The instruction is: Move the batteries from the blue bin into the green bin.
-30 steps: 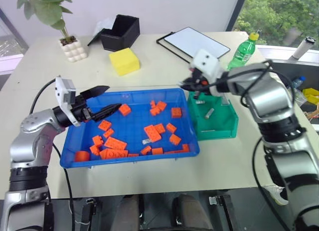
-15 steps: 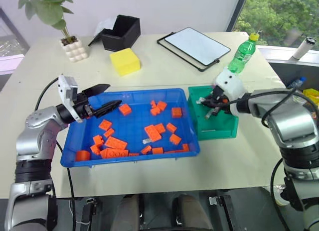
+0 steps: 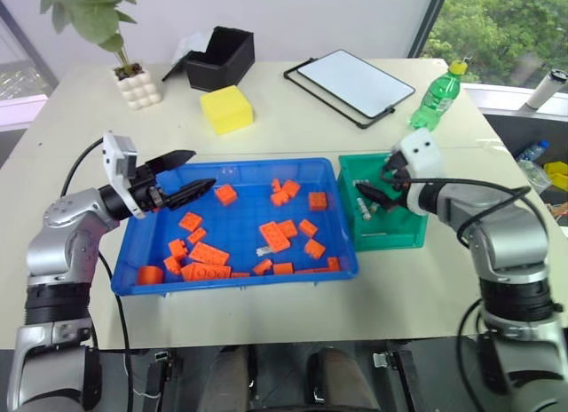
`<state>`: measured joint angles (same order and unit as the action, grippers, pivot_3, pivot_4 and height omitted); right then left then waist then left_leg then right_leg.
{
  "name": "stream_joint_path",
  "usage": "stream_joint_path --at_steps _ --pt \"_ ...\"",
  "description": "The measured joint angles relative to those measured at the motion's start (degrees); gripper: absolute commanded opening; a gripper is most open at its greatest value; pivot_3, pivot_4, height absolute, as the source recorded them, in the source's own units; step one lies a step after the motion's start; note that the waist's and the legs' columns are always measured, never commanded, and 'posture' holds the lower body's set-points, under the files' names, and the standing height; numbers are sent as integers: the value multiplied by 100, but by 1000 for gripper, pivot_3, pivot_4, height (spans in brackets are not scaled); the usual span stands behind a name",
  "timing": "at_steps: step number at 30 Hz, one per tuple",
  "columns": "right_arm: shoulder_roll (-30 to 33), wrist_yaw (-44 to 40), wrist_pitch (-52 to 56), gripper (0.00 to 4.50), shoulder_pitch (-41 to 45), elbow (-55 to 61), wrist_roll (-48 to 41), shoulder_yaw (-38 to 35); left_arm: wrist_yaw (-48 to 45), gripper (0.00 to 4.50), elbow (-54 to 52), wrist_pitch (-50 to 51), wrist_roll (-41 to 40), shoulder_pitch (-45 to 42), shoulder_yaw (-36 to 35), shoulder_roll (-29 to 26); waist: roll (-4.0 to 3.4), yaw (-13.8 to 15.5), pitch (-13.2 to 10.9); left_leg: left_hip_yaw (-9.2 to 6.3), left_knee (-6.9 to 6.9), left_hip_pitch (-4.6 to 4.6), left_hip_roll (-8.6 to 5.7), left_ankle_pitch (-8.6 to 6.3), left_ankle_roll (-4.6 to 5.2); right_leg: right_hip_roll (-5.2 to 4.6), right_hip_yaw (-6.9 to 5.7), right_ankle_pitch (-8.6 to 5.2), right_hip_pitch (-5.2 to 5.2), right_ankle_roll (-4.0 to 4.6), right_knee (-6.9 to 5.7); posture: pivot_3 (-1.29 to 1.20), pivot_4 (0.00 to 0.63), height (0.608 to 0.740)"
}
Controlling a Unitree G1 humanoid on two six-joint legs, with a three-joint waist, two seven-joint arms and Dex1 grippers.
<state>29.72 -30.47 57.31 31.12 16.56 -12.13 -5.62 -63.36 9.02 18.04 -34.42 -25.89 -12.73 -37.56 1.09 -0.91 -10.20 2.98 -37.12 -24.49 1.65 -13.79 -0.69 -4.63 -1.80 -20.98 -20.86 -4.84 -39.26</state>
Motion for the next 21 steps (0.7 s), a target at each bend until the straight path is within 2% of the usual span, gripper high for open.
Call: stream_joint_path --at_steps 3,8,15,21 --pt "-136 -109 -467 4464 -48 -57 -240 -166 -7 4500 4 -3 4 -52 -1 -1 0 5 0 0 0 0 -1 -1 2 -1 -1 0 1 0 0 0 150 740" --pt "-232 -671 -543 4464 -48 43 -966 -205 0 4500 38 -4 18 -52 0 2 0 5 0 -2 -1 0 -1 -3 5 0 -1 0 2 0 0 0 150 740" --pt "-105 -1275 -311 4464 -28 130 -1402 629 36 4500 29 -10 54 -48 16 3 0 2 0 -3 -1 1 0 -3 6 0 -1 0 2 0 0 0 150 740" --pt "-346 -1053 75 4464 207 115 -1410 1190 167 4500 -147 11 49 129 3 2 0 -4 0 -5 -1 1 1 -3 5 0 -1 0 2 0 -1 0 150 740"
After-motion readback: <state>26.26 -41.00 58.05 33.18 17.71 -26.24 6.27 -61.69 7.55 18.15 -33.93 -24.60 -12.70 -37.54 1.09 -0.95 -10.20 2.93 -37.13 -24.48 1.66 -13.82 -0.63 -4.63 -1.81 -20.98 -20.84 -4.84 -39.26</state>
